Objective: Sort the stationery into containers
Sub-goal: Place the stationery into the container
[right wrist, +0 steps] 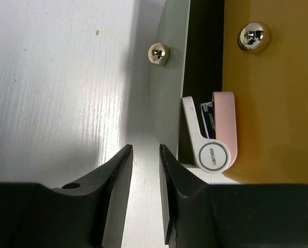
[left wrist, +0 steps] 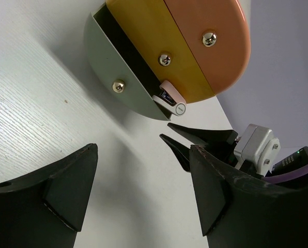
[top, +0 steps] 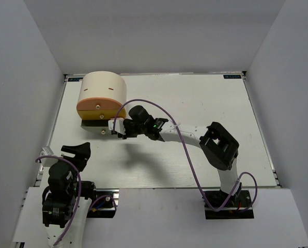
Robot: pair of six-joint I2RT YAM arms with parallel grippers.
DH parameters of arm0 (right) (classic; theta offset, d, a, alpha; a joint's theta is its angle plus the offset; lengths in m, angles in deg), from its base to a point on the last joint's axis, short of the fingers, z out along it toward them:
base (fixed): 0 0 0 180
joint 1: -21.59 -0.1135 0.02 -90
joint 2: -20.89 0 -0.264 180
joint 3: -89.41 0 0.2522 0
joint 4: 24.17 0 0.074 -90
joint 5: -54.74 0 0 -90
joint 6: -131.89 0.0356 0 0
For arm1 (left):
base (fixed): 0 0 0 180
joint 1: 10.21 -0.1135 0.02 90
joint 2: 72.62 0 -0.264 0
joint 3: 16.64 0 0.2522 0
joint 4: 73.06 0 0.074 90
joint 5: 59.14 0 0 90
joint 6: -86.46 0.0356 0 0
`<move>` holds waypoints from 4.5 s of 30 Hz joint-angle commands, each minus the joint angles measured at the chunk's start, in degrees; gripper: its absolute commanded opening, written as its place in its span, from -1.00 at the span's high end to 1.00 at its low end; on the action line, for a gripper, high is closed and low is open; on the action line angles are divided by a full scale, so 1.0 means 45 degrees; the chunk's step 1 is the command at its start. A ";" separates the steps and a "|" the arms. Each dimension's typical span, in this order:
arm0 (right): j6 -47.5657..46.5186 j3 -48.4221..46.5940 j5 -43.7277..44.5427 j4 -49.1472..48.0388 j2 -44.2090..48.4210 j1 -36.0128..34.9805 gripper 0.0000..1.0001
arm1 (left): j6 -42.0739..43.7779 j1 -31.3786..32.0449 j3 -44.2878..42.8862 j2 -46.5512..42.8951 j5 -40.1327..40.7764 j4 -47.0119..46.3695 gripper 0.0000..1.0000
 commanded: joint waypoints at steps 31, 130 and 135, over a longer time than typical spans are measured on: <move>-0.0009 -0.0348 0.1069 -0.1285 -0.0614 0.0016 0.24 | -0.0133 0.0002 0.0062 -0.0060 0.0100 0.0092 -0.62; 0.0284 0.0570 -0.0064 -0.2145 0.0713 0.0192 -0.21 | -0.0348 0.0002 0.0198 0.0270 -0.0074 -0.0102 -0.57; 0.0888 0.0745 -0.0045 -0.2106 0.1631 0.0387 0.16 | -0.0348 0.0002 0.0919 0.2025 -0.1519 -0.1272 -0.40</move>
